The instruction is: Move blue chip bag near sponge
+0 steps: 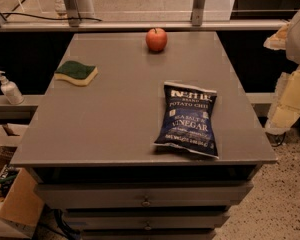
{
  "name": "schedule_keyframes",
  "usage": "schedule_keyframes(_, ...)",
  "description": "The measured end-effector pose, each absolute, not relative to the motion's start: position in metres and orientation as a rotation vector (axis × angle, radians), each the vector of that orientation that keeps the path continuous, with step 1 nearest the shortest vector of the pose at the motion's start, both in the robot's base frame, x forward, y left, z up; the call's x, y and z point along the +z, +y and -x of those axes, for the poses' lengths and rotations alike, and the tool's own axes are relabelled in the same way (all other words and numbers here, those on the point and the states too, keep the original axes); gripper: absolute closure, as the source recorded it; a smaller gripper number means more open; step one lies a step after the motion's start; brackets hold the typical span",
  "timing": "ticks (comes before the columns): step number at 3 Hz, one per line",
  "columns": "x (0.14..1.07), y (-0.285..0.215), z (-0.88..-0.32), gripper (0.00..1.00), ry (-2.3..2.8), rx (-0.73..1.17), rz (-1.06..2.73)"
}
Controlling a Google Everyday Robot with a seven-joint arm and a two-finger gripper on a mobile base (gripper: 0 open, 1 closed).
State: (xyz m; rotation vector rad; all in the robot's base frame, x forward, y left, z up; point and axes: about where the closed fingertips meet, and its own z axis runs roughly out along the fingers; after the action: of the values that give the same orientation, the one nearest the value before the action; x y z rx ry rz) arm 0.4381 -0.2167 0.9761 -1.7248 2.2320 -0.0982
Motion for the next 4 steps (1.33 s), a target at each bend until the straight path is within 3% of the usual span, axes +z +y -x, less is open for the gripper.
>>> schedule_keyframes(4, 0.934, -0.17, -0.465, 0.0, 2.098, -0.009, 1.744)
